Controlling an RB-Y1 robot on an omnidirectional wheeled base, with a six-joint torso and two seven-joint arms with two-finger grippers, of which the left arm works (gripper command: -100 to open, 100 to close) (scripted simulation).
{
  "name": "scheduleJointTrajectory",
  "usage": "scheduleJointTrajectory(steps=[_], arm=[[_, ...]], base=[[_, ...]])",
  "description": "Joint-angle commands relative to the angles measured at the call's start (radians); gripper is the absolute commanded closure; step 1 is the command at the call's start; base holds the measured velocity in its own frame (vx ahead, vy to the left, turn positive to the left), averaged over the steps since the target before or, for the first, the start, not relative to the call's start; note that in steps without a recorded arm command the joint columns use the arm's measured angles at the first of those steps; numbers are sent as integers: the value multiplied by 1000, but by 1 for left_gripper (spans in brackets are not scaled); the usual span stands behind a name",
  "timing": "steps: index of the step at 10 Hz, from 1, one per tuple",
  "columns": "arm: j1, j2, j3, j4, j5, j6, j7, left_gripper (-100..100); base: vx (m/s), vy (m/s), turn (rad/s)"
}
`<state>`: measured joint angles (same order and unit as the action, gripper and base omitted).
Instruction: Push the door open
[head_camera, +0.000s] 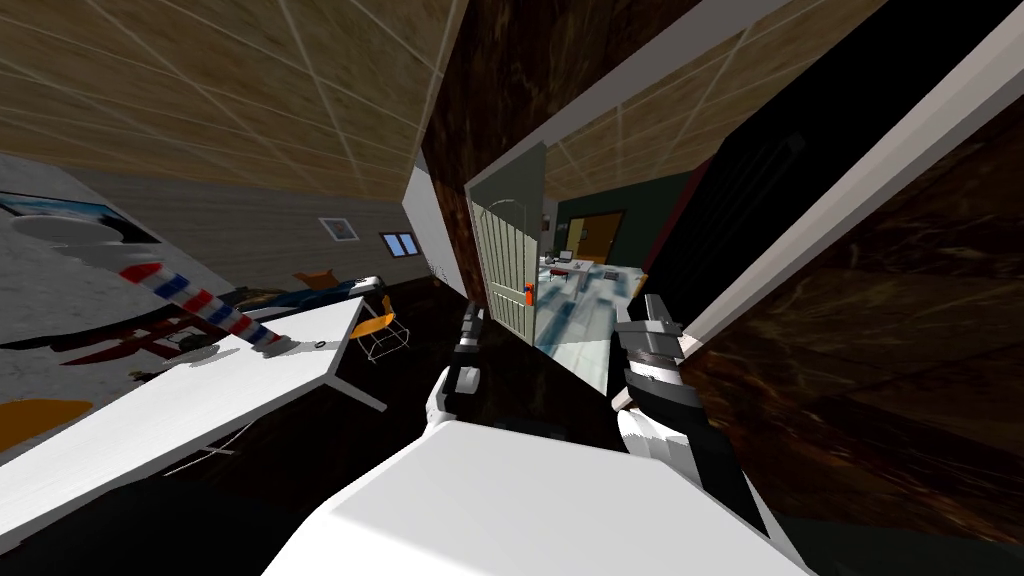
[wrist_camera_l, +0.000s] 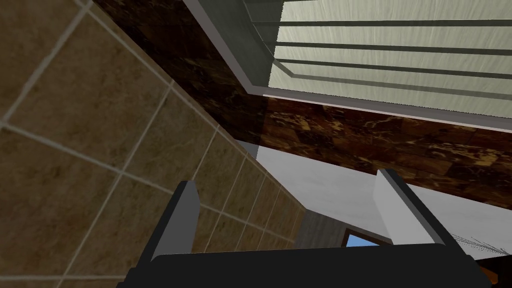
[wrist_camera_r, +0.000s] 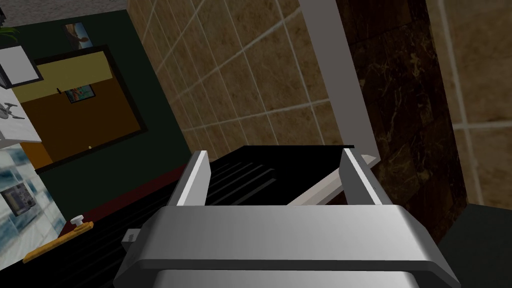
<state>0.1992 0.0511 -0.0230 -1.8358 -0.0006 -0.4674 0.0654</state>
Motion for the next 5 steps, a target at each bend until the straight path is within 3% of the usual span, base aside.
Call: scheduleJointTrajectory(steps=[1, 3, 4, 5], arm=[[-27, 4, -5, 48, 1, -3, 1, -100], [-67, 9, -16, 111, 3, -3, 3, -100], [-67, 9, -16, 117, 3, -3, 3, -100], [-88, 12, -21, 151, 4, -4, 4, -100]], base=[[36, 27, -49], [67, 47, -78], [69, 38, -29], [59, 31, -45]])
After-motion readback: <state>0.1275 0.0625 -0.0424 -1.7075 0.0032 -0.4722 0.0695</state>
